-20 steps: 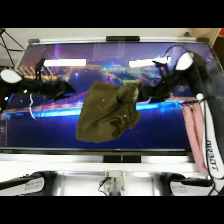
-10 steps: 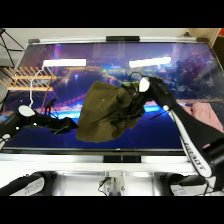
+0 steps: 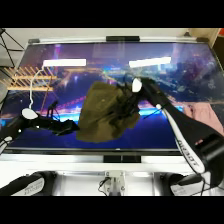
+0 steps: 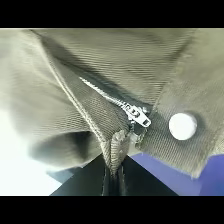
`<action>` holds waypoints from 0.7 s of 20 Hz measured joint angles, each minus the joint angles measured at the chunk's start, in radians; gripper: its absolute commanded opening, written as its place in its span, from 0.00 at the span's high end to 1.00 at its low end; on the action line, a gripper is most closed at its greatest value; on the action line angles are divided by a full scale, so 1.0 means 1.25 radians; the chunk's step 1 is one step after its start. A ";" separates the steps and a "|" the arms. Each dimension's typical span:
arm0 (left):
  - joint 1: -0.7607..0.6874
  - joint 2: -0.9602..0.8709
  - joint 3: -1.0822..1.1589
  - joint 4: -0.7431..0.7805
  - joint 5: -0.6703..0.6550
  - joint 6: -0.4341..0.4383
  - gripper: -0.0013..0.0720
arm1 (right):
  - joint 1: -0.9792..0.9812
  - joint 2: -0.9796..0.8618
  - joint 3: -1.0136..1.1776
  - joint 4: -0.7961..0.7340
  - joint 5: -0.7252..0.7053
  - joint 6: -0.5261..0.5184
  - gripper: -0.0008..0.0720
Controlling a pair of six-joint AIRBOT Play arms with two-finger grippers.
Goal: Fold the shirts.
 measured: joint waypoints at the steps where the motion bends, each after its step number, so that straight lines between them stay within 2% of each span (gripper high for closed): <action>1: 0.000 0.000 0.014 0.000 -0.001 0.000 0.18 | 0.000 0.021 0.039 -0.005 0.012 -0.005 0.80; 8: 0.000 0.001 0.174 -0.001 -0.015 0.000 0.18 | 0.000 0.225 0.274 -0.029 0.044 -0.001 0.80; 9: 0.000 0.001 0.198 -0.002 -0.020 0.000 0.14 | 0.001 0.253 0.286 -0.028 0.034 0.007 0.80; 11: 0.000 0.002 0.241 -0.018 -0.038 0.001 0.14 | 0.001 0.298 0.301 -0.026 0.016 0.014 0.80; 13: -0.001 0.002 0.276 -0.053 -0.067 0.022 0.04 | 0.001 0.334 0.309 -0.029 -0.011 0.020 0.80; 14: -0.002 0.002 0.287 -0.077 -0.087 0.037 0.04 | 0.001 0.347 0.311 -0.032 -0.023 0.021 0.80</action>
